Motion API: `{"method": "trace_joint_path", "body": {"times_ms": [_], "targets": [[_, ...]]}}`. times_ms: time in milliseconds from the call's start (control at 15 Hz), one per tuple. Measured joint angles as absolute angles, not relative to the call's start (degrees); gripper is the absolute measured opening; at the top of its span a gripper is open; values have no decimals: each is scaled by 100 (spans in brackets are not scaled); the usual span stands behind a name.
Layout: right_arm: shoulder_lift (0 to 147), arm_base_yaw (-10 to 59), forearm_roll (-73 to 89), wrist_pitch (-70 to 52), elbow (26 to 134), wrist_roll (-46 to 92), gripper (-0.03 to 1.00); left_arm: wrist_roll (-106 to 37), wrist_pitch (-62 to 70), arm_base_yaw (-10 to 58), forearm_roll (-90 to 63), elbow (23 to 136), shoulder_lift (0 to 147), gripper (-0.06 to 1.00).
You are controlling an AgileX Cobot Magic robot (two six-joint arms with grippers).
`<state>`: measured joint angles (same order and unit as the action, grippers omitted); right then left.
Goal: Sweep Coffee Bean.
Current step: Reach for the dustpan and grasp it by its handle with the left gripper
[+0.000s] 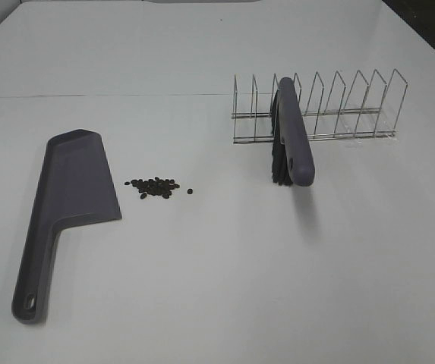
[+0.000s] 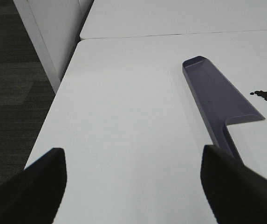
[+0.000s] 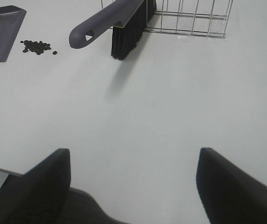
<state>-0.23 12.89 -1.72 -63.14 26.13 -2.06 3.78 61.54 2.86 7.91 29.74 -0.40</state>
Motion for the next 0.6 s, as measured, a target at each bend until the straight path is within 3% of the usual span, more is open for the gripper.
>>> {"method": "trace_joint_path", "body": {"times_ms": [600], "targets": [[-23, 1289, -172, -6314, 2613, -206, 70, 384, 6154, 286, 791, 2974, -40, 73]]}}
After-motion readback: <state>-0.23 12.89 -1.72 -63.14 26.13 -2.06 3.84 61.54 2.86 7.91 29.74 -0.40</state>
